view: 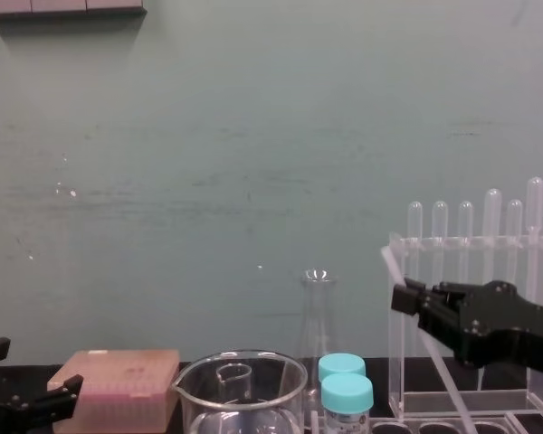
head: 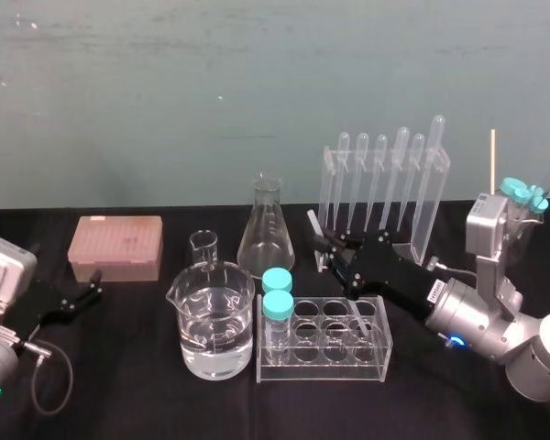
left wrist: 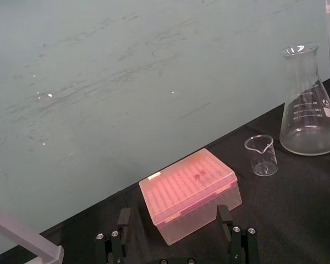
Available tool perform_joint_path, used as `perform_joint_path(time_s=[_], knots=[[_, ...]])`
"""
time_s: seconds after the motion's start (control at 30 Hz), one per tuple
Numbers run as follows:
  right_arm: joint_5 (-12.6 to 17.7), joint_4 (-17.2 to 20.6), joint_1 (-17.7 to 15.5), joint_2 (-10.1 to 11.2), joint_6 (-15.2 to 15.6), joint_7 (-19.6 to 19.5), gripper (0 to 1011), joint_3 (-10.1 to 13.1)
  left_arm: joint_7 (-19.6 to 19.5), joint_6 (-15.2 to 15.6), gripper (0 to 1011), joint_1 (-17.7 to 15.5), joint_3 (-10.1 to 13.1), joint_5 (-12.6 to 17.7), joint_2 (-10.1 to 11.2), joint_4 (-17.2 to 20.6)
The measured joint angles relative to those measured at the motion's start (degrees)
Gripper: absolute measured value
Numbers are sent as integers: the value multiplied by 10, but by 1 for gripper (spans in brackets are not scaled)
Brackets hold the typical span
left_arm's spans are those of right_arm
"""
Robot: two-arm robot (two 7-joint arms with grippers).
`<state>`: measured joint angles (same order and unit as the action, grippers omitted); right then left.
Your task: Pick up the stirring rod with one hand, then place it down.
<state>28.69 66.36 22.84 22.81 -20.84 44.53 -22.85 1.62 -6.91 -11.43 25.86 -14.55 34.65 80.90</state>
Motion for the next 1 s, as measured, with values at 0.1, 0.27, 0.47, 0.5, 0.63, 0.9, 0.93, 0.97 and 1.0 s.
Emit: perform_joint_path(time_s=[0.1, 0.27, 0.47, 0.5, 0.63, 0.9, 0.93, 0.97, 1.0], knots=[[-4, -6, 3, 0, 6, 0, 65, -4, 0, 0, 1000, 0, 0, 0, 0, 0], [-7, -9, 4, 0, 10, -5, 64, -5, 0, 0, 1000, 0, 0, 0, 0, 0], [-7, -8, 4, 0, 10, -5, 65, -5, 0, 0, 1000, 0, 0, 0, 0, 0], [-7, -8, 4, 0, 10, -5, 65, -5, 0, 0, 1000, 0, 0, 0, 0, 0], [-6, -7, 4, 0, 9, -5, 65, -4, 0, 0, 1000, 0, 0, 0, 0, 0], [-6, -7, 3, 0, 8, -4, 94, -4, 0, 0, 1000, 0, 0, 0, 0, 0], [-6, -6, 3, 0, 8, -4, 123, -4, 0, 0, 1000, 0, 0, 0, 0, 0], [-6, -6, 3, 0, 8, -4, 146, -4, 0, 0, 1000, 0, 0, 0, 0, 0], [-5, -6, 3, 0, 8, -4, 173, -4, 0, 0, 1000, 0, 0, 0, 0, 0]])
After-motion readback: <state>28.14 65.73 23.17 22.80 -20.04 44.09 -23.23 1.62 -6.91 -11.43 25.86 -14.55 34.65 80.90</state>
